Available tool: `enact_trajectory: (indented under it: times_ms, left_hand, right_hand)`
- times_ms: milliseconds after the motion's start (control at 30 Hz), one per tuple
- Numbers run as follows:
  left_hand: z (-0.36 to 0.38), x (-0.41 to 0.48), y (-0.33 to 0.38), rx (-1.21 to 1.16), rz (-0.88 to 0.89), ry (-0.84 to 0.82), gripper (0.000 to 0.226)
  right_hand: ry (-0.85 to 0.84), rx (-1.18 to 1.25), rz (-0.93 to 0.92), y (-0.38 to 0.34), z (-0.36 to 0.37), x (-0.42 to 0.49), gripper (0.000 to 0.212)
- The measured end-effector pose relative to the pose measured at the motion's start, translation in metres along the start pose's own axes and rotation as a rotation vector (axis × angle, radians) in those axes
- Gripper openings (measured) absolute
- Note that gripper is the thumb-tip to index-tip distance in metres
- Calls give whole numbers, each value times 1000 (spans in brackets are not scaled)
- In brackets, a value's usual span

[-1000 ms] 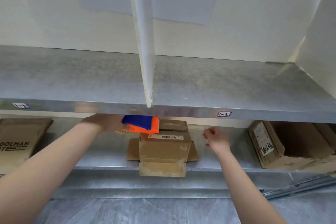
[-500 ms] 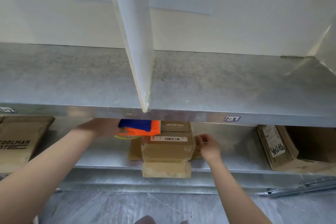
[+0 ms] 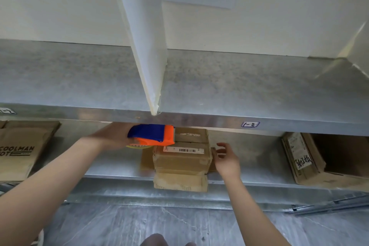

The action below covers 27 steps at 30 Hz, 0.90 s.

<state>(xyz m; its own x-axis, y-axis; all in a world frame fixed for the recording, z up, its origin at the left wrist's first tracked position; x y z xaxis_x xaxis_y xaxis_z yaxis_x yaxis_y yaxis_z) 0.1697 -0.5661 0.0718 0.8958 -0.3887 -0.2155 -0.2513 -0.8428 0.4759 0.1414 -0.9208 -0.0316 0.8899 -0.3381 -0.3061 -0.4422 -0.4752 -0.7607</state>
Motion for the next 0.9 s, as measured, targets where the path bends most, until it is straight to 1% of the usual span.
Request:
enact_trajectory:
  times_ms: [67,100,167,233,300,333,500,567,700,900]
  left_hand:
    - [0,0,5,-25,43,25,48]
    - [-1,0,6,-39,64,38,52]
    - [0,0,5,-52,77,32,58]
    - [2,0,1,-49,67,33,61]
    - [5,0,0,-47,70,44,64]
    - [7,-1,-1,-45,68,48,66]
    - [5,-11,-12,4,67,27,71]
    - [2,-17,-16,13,65,18,71]
    - [-9,-26,-29,40,57,60,72]
    - [-21,-51,-74,53,-16,115,71]
  right_hand:
    - [20,41,-78,-5,-6,-3,32]
    - [-3,70,-126,-9,-8,-5,38]
    - [-125,100,-221,-22,-6,-13,54]
    - [-242,14,-292,-35,0,-20,63]
    - [-261,-109,-349,-42,6,-22,63]
    - [-256,-133,-362,-43,8,-22,61]
    - [-282,-187,-319,-40,13,-15,57]
    - [-288,-162,-295,-41,14,-13,56]
    - [-321,-110,-249,-42,14,-10,58]
    - [-333,-59,-213,-42,16,-8,59]
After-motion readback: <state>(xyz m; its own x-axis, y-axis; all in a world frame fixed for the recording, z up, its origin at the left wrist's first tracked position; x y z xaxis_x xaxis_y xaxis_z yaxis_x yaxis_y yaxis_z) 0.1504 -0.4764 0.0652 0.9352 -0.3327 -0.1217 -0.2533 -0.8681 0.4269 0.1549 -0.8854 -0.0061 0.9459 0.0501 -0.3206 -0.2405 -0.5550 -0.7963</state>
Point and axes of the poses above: each hand's wrist, its own x-axis towards the middle knuckle, its own z-axis out of the palm, y = z × x, the point moved 4 cm from there along x, towards the middle knuckle, and after that the axes turned 7 degrees about z, right-handed, at the moved point
